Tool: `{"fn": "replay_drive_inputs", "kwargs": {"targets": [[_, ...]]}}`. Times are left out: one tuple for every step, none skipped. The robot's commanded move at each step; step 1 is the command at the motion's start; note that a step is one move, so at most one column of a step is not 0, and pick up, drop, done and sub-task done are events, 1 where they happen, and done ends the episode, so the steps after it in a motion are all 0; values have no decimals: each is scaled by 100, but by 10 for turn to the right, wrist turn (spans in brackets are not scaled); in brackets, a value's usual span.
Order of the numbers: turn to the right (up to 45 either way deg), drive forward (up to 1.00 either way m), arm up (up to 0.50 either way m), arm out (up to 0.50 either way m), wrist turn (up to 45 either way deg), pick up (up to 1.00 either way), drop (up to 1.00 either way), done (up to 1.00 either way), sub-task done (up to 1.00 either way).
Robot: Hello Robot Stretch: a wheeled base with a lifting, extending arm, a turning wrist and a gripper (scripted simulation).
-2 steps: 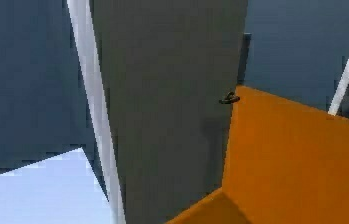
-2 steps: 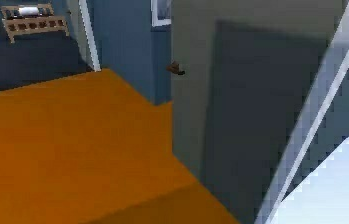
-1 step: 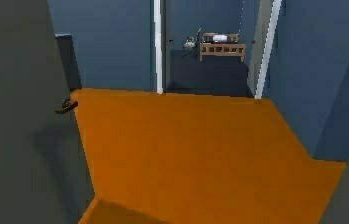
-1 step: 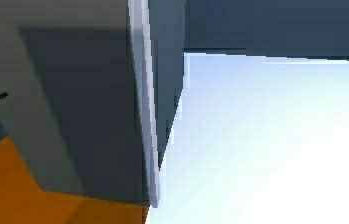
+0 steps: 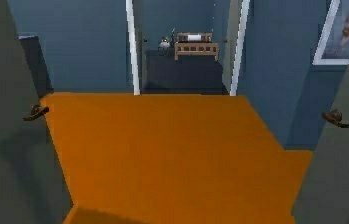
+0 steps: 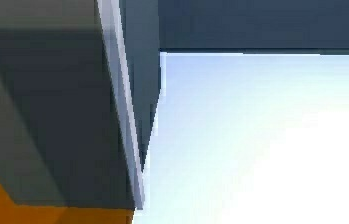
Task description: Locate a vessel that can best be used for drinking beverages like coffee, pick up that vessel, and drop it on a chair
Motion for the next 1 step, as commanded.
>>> {"fn": "replay_drive_inputs", "kwargs": {"targets": [[0, 100, 0, 0, 0, 0, 0, 0, 0]]}}
